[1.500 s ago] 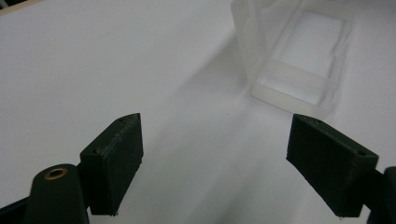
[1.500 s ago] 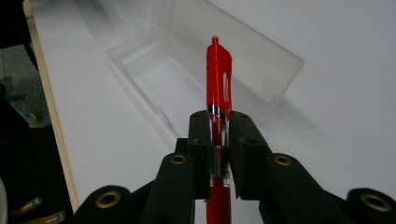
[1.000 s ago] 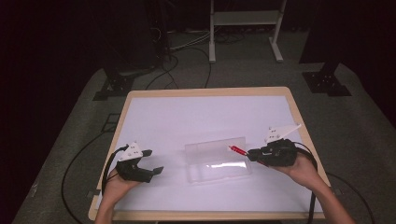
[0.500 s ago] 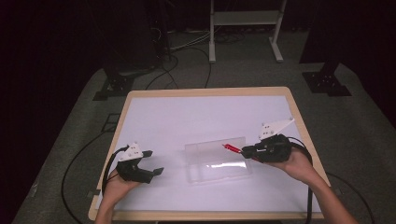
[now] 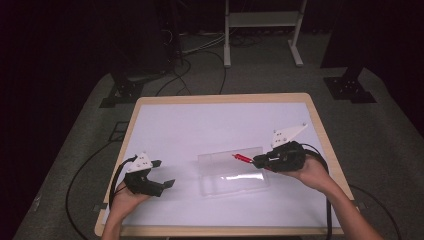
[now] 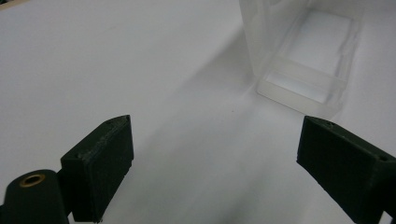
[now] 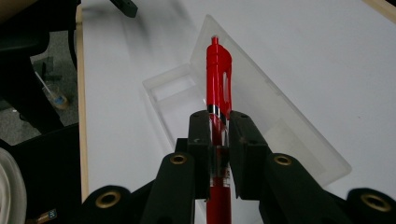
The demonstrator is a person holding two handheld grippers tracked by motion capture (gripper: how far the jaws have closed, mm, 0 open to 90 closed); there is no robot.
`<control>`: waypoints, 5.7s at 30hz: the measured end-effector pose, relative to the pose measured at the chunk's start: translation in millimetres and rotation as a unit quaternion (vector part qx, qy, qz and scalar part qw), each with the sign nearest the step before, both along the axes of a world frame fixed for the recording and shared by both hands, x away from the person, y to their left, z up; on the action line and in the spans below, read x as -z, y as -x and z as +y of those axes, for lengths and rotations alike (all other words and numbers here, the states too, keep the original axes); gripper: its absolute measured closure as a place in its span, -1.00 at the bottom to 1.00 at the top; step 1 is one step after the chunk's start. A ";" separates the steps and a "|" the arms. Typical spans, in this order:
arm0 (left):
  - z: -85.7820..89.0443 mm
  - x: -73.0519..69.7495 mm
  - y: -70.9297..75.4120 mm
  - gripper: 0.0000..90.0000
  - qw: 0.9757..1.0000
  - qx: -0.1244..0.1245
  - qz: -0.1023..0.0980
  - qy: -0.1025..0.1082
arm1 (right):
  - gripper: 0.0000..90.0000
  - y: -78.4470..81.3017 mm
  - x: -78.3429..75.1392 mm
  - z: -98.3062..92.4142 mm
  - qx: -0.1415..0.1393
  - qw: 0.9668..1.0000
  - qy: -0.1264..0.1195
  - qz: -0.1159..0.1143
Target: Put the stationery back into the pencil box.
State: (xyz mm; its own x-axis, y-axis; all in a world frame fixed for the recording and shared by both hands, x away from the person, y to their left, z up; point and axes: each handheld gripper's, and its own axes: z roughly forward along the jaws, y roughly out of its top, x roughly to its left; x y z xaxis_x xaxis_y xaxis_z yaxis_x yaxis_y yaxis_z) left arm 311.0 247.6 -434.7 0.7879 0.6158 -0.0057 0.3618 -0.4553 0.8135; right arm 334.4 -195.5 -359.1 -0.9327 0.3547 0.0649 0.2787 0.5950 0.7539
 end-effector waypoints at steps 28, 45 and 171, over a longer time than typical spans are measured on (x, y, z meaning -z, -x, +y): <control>0.6 0.9 -0.9 -0.80 1.000 -0.005 0.006 0.003 | 0.75 -20.9 28.2 27.1 -0.051 0.998 0.020 0.012; 0.9 2.3 -2.5 -0.80 1.000 -0.005 0.011 0.004 | 0.75 -26.6 45.7 41.9 -0.068 0.997 0.044 0.017; 0.7 1.6 -1.7 -0.81 1.000 0.001 0.011 0.003 | 0.14 -24.8 59.6 1.8 -0.003 0.999 0.035 0.038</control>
State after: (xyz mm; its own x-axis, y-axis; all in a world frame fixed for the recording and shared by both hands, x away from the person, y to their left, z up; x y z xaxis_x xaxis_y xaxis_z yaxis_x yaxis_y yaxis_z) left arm 312.7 248.3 -436.3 0.7883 0.6147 -0.0275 0.3796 -0.4506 0.8080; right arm 359.2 -193.7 -418.6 -0.9284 0.3547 0.1109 0.3293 0.6468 0.6879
